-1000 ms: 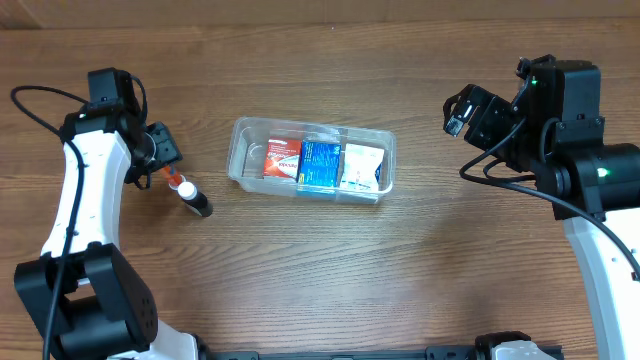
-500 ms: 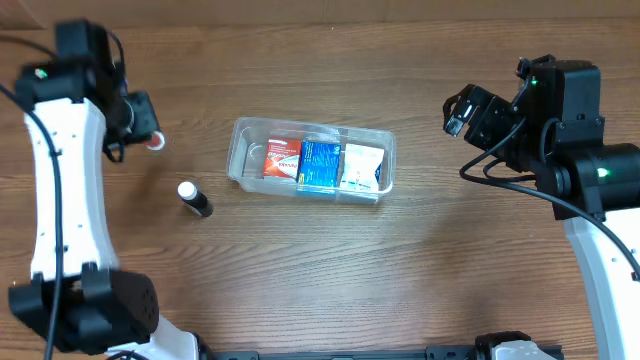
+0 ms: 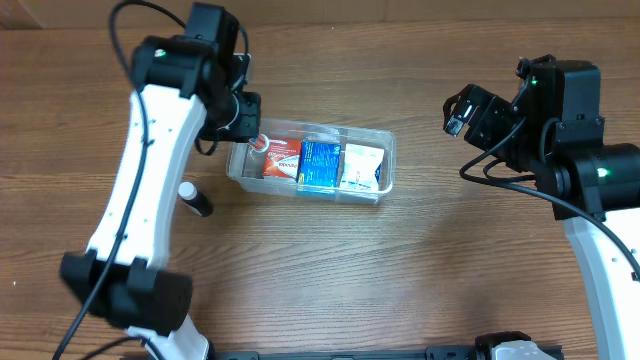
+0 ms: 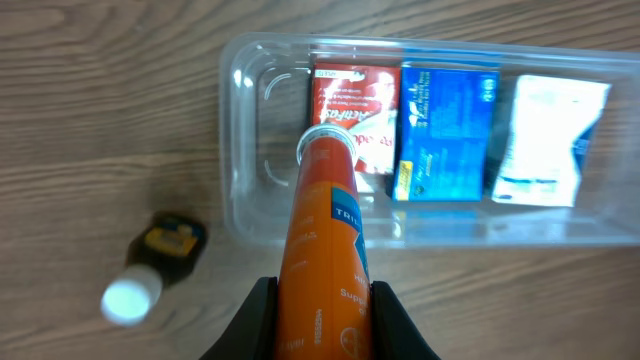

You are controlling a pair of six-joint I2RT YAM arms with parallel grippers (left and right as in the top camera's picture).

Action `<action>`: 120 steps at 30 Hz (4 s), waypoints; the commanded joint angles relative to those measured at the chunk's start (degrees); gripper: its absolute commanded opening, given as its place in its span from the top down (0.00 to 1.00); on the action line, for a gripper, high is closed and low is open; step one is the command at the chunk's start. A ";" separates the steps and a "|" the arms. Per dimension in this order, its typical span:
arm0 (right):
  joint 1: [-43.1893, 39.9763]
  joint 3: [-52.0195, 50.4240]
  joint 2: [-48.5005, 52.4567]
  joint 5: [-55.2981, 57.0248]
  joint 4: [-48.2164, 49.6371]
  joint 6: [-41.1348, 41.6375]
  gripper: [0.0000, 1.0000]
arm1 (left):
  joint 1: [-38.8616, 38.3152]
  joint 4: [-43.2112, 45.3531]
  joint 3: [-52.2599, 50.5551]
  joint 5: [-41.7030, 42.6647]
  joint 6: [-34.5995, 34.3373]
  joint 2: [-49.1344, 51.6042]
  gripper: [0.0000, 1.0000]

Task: Pack container
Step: 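Place the orange tube upright into the container's left end, then grasp the dark brown bottle with the left gripper, then lower the brown bottle into the container beside the tube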

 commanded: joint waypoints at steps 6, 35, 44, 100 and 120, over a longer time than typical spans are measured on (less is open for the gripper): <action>-0.11 0.44 -0.68 0.07 0.22 -0.11 0.00 | 0.35 5.95 -0.52 -6.95 2.78 11.54 0.96; -0.11 0.44 -0.68 0.07 0.22 -0.11 0.00 | 2.01 -9.81 16.74 -5.55 -0.07 8.72 0.27; -0.11 0.44 -0.68 0.07 0.22 -0.11 0.00 | 6.58 -13.53 7.13 -7.63 1.68 -4.26 0.25; -0.11 0.44 -0.68 0.07 0.22 -0.11 0.00 | 0.76 1.77 -3.43 -2.60 1.57 -10.80 0.85; -0.11 0.44 -0.68 0.07 0.22 -0.11 0.00 | -0.42 29.14 -29.83 -8.98 -1.49 -7.13 0.86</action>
